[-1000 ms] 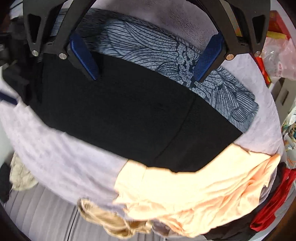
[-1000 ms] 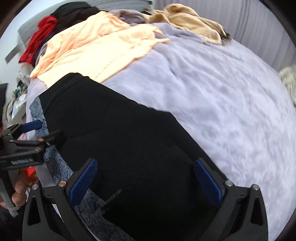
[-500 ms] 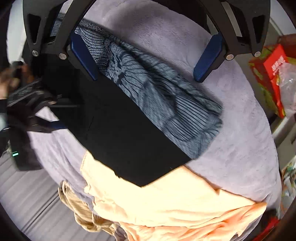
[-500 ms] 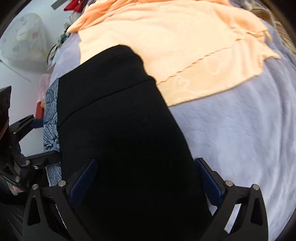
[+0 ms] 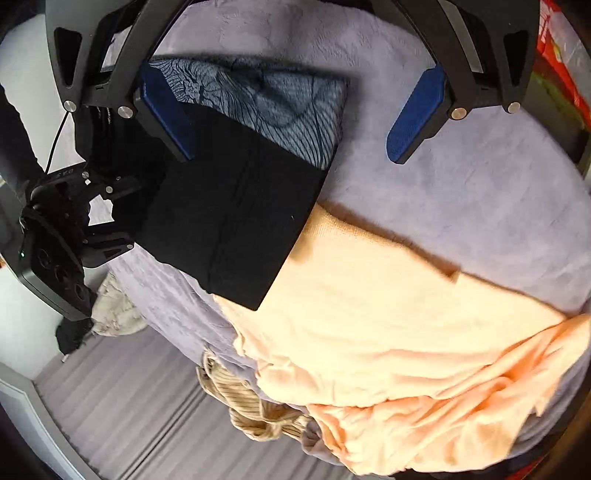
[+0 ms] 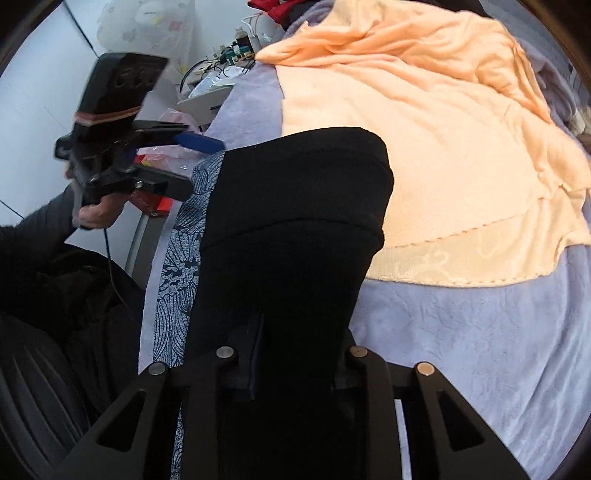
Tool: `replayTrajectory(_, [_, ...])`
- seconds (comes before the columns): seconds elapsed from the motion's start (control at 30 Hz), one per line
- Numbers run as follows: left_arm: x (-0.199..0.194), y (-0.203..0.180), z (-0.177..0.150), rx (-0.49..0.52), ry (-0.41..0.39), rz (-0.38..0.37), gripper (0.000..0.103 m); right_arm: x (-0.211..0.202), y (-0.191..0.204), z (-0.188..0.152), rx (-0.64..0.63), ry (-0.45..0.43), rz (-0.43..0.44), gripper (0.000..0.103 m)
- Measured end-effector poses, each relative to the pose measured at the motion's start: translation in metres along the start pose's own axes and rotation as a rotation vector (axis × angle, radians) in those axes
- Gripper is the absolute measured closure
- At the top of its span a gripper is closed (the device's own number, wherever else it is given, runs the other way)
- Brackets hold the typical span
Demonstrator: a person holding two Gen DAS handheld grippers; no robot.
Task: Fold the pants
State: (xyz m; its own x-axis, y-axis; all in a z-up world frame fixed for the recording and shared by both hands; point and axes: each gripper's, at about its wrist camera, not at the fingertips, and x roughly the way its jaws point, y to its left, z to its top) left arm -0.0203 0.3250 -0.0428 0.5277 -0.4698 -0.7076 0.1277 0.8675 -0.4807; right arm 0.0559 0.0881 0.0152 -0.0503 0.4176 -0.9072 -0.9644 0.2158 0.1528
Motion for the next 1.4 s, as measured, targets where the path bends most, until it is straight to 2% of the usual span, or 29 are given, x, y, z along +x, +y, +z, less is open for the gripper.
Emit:
replayTrajectory(0.1, [0.017, 0.002, 0.028, 0.075, 0.071, -0.156, 0.000, -0.015, 0.023, -0.006, -0.075, -0.046, -0.059, 0.076])
replayTrajectory(0.17, [0.029, -0.008, 0.041, 0.152, 0.128, -0.188, 0.000, -0.027, 0.034, -0.010, -0.104, -0.079, -0.081, 0.077])
replayTrajectory(0.23, [0.040, -0.022, 0.047, 0.188, 0.206, -0.288, 0.000, -0.033, 0.040, -0.014, -0.119, -0.093, -0.099, 0.077])
replayTrajectory(0.27, [0.047, -0.030, 0.048, 0.215, 0.253, -0.297, 0.000, -0.033, 0.039, -0.016, -0.111, -0.093, -0.100, 0.077])
replayTrajectory(0.4, [0.048, -0.067, 0.027, 0.382, 0.317, -0.100, 0.000, -0.033, 0.036, -0.020, -0.087, -0.092, -0.104, 0.077])
replayTrajectory(0.47, [0.043, -0.072, 0.015, 0.407, 0.329, -0.055, 0.013, -0.030, 0.039, -0.008, -0.104, -0.095, -0.113, 0.077])
replayTrajectory(0.5, [0.041, -0.073, 0.014, 0.404, 0.329, -0.066, 0.029, -0.031, 0.041, -0.006, -0.120, -0.098, -0.124, 0.077])
replayTrajectory(0.53, [0.035, -0.074, 0.014, 0.396, 0.324, -0.102, 0.037, -0.035, 0.044, -0.007, -0.128, -0.107, -0.130, 0.077])
replayTrajectory(0.57, [0.030, -0.079, 0.013, 0.401, 0.312, -0.123, 0.050, -0.038, 0.043, -0.008, -0.122, -0.118, -0.126, 0.077])
replayTrajectory(0.63, [0.023, -0.101, 0.006, 0.476, 0.264, -0.030, 0.057, -0.039, 0.033, -0.011, -0.074, -0.127, -0.135, 0.075])
replayTrajectory(0.67, [0.025, -0.113, 0.001, 0.509, 0.261, 0.026, 0.058, -0.034, 0.026, -0.011, -0.035, -0.120, -0.139, 0.070])
replayTrajectory(0.73, [0.033, -0.132, -0.004, 0.548, 0.273, 0.120, 0.061, -0.027, 0.011, -0.010, 0.058, -0.077, -0.174, 0.045])
replayTrajectory(0.8, [0.039, -0.140, 0.000, 0.532, 0.303, 0.179, 0.061, -0.028, 0.001, -0.014, 0.136, -0.042, -0.272, 0.036])
replayTrajectory(0.87, [0.038, -0.141, 0.010, 0.479, 0.335, 0.153, 0.062, -0.047, 0.000, -0.026, 0.179, -0.072, -0.340, 0.035])
replayTrajectory(0.9, [0.035, -0.142, 0.014, 0.468, 0.331, 0.140, 0.062, -0.059, 0.001, -0.035, 0.192, -0.095, -0.333, 0.035])
replayTrajectory(0.93, [0.032, -0.144, 0.017, 0.464, 0.329, 0.132, 0.062, -0.071, 0.004, -0.048, 0.204, -0.112, -0.299, 0.035])
replayTrajectory(1.0, [0.029, -0.151, 0.021, 0.459, 0.333, 0.136, 0.062, -0.081, 0.017, -0.076, 0.195, -0.087, -0.213, 0.034])
replayTrajectory(1.03, [0.029, -0.156, 0.023, 0.462, 0.337, 0.151, 0.062, -0.079, 0.028, -0.090, 0.165, -0.059, -0.197, 0.032])
replayTrajectory(1.1, [0.033, -0.173, 0.025, 0.480, 0.333, 0.190, 0.062, -0.057, 0.046, -0.109, 0.115, 0.018, -0.233, 0.031])
replayTrajectory(1.2, [0.028, -0.201, 0.026, 0.513, 0.298, 0.203, 0.062, -0.020, 0.030, -0.125, 0.162, 0.134, -0.284, 0.029])
replayTrajectory(1.23, [0.019, -0.209, 0.023, 0.520, 0.286, 0.198, 0.062, -0.004, 0.020, -0.130, 0.208, 0.165, -0.280, 0.020])
replayTrajectory(1.3, [0.007, -0.228, 0.012, 0.547, 0.275, 0.194, 0.062, 0.011, 0.006, -0.137, 0.267, 0.162, -0.289, 0.013])
replayTrajectory(1.4, [-0.003, -0.258, 0.004, 0.595, 0.246, 0.229, 0.062, -0.010, 0.003, -0.136, 0.304, 0.139, -0.300, 0.013])
